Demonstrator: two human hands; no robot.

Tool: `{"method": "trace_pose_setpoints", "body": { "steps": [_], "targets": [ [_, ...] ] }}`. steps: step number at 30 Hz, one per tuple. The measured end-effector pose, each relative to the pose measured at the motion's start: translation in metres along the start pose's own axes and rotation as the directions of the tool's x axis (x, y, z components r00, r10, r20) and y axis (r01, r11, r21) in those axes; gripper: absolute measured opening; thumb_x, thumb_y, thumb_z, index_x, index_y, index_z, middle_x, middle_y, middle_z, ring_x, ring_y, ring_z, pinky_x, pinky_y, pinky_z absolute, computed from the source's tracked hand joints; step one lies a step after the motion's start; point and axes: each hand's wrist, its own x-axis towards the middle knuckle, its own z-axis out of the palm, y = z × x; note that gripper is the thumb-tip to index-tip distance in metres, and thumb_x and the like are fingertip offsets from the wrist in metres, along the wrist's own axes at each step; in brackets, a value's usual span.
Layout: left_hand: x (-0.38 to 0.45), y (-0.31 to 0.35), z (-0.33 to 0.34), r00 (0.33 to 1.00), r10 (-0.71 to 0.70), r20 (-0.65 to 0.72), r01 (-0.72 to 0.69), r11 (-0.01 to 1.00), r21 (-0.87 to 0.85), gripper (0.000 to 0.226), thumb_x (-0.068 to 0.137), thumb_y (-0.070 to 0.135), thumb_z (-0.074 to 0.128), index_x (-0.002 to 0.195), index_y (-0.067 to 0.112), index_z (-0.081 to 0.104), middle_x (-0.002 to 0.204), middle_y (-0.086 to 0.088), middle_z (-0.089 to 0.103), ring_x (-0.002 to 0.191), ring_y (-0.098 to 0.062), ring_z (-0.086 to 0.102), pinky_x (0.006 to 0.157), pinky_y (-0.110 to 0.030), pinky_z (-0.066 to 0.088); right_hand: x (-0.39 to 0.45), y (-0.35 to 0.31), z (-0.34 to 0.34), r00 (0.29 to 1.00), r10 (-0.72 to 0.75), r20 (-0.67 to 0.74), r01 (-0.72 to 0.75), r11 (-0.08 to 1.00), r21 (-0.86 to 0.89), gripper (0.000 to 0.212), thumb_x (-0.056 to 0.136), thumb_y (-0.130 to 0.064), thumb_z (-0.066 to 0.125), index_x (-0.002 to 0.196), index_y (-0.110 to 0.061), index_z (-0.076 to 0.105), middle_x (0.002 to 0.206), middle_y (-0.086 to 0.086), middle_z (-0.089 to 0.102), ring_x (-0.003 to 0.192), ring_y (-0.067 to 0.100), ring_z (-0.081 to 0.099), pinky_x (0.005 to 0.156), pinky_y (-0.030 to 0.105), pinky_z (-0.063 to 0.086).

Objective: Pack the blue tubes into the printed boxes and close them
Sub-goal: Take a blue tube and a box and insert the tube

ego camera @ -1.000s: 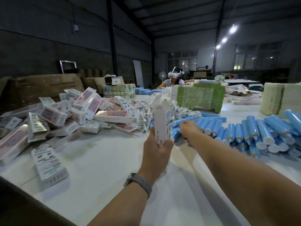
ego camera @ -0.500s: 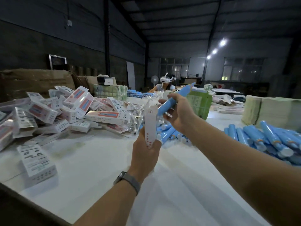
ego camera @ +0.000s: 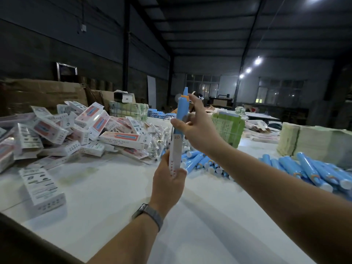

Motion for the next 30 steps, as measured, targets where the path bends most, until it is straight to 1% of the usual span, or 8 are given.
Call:
{"method": "trace_pose_setpoints", "body": {
  "steps": [3, 8, 10, 13, 18, 23, 26, 30],
  "targets": [
    [0.003, 0.0, -0.002, 1.0, -0.023, -0.01, 0.023, 1.0, 0.016, 0.05, 0.071, 0.027, 0.052, 0.121, 0.021, 0.057, 0.072, 0.011, 0.056, 0.058, -0.004, 0.055, 0.05, -0.011, 0.036, 0.003, 0.0, 0.002, 0.992, -0.116, -0.056, 0.114, 0.993, -0.04, 0.076, 0.092, -0.022, 0.07, 0.143, -0.049, 0.02, 0.103, 0.005, 0.06, 0.075, 0.017, 0.062, 0.066, 0.035, 0.06],
    [0.005, 0.0, -0.005, 0.998, -0.019, -0.058, 0.026, 0.993, 0.119, 0.049, 0.072, 0.037, 0.05, 0.114, 0.015, 0.063, 0.067, 0.012, 0.053, 0.058, -0.005, 0.051, 0.05, -0.013, 0.033, 0.012, -0.005, 0.005, 0.99, -0.091, -0.11, 0.08, 0.992, -0.095, 0.055, 0.095, -0.025, 0.064, 0.135, -0.045, 0.034, 0.1, 0.011, 0.065, 0.081, 0.032, 0.069, 0.064, 0.053, 0.059],
    [0.005, 0.0, -0.005, 0.998, 0.0, -0.069, 0.009, 0.992, 0.129, 0.05, 0.072, 0.037, 0.051, 0.114, 0.013, 0.064, 0.067, 0.012, 0.053, 0.057, -0.005, 0.051, 0.05, -0.012, 0.034, 0.014, -0.006, 0.004, 0.988, -0.077, -0.133, 0.068, 0.995, -0.067, 0.042, 0.095, -0.024, 0.064, 0.126, -0.04, 0.04, 0.095, 0.012, 0.067, 0.079, 0.028, 0.069, 0.064, 0.044, 0.059],
    [0.008, -0.003, -0.008, 0.995, 0.019, -0.099, -0.004, 0.988, 0.151, 0.045, 0.079, 0.031, 0.061, 0.12, 0.013, 0.065, 0.078, 0.006, 0.058, 0.066, -0.014, 0.052, 0.058, -0.015, 0.039, 0.011, -0.007, 0.009, 0.988, -0.073, -0.139, 0.057, 0.992, -0.115, 0.007, 0.098, -0.025, 0.058, 0.105, -0.024, 0.059, 0.084, -0.001, 0.066, 0.067, 0.002, 0.06, 0.06, 0.024, 0.045],
    [0.014, -0.009, -0.01, 0.985, -0.027, -0.171, 0.05, 0.99, 0.133, 0.037, 0.088, 0.014, 0.068, 0.124, 0.017, 0.063, 0.084, 0.007, 0.062, 0.086, -0.028, 0.063, 0.072, -0.031, 0.048, -0.017, 0.019, 0.031, 0.997, -0.082, -0.007, 0.077, 0.953, -0.293, 0.027, 0.1, -0.029, 0.056, 0.096, -0.011, 0.076, 0.11, -0.005, 0.059, 0.108, 0.013, 0.051, 0.091, 0.031, 0.042],
    [0.022, -0.013, -0.02, 0.949, 0.006, -0.315, 0.034, 0.992, 0.12, 0.057, 0.089, 0.011, 0.066, 0.143, 0.018, 0.05, 0.136, -0.005, 0.06, 0.117, -0.027, 0.058, 0.092, -0.041, 0.053, -0.002, 0.045, 0.036, 0.975, 0.008, -0.221, -0.01, 1.0, -0.009, 0.015, 0.099, -0.021, 0.053, 0.105, -0.024, 0.066, 0.103, -0.01, 0.063, 0.094, 0.002, 0.059, 0.074, 0.013, 0.043],
    [0.026, -0.013, -0.026, 0.925, -0.074, -0.373, 0.086, 0.996, 0.015, 0.05, 0.083, 0.016, 0.066, 0.13, 0.024, 0.051, 0.124, 0.0, 0.062, 0.105, -0.024, 0.06, 0.082, -0.033, 0.05, 0.009, 0.085, 0.051, 0.983, 0.175, -0.053, -0.183, 0.945, -0.271, 0.026, 0.096, -0.015, 0.053, 0.118, -0.017, 0.066, 0.113, 0.004, 0.068, 0.106, 0.022, 0.061, 0.082, 0.027, 0.046],
    [0.028, -0.013, -0.026, 0.917, -0.123, -0.38, 0.113, 0.992, -0.048, 0.046, 0.081, 0.008, 0.067, 0.115, 0.032, 0.047, 0.107, 0.003, 0.064, 0.081, -0.014, 0.059, 0.06, -0.005, 0.041, 0.013, 0.132, 0.074, 0.915, 0.308, 0.259, -0.038, 0.706, -0.707, 0.049, 0.09, -0.016, 0.048, 0.135, -0.032, 0.053, 0.14, 0.006, 0.054, 0.133, 0.03, 0.038, 0.104, 0.044, 0.035]
  ]
}}
